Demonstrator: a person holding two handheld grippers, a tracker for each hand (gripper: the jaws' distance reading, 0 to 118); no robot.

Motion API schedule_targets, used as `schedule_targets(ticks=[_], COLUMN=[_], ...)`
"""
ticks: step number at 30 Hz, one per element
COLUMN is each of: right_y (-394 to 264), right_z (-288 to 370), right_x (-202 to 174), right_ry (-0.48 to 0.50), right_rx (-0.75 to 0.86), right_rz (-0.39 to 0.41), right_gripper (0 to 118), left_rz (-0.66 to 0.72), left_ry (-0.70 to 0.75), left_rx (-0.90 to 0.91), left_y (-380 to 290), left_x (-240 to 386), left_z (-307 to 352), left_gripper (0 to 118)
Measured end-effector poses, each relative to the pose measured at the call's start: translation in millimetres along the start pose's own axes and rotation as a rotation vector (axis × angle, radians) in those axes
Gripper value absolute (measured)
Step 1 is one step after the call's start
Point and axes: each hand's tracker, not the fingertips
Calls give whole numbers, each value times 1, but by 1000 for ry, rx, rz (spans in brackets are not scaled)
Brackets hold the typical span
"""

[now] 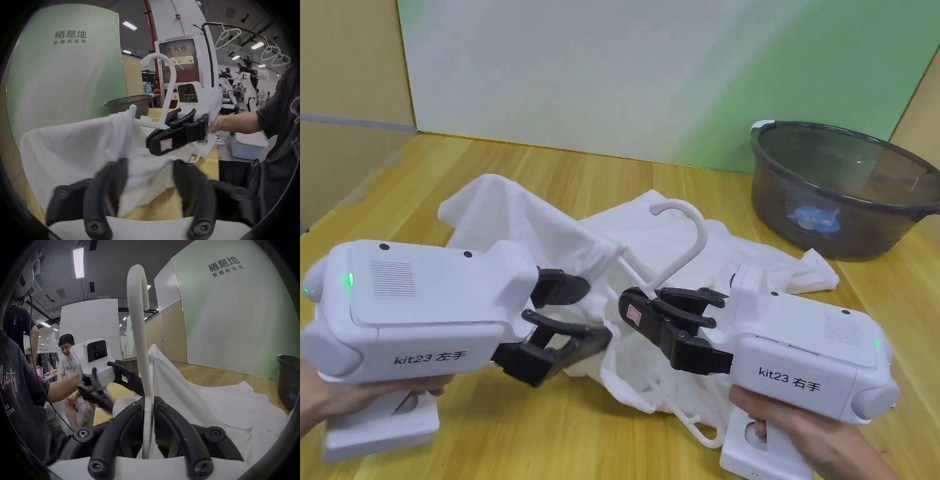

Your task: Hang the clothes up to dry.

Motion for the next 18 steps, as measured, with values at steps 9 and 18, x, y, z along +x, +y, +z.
schedule_targets(ticks=[9, 18], right_y=[6, 19], right_z=[14, 9], right_x=[11, 19], right_ry=[30, 123], right_rx=[22, -13], right_rz=[-18, 13], right_gripper=[9, 9], left_rz=[-190, -276], left_ry=[53, -176], left_rx=[-46, -395], left_y=[87, 118], left_x=[-20, -62], left_z=[49, -19], left_gripper=[116, 116])
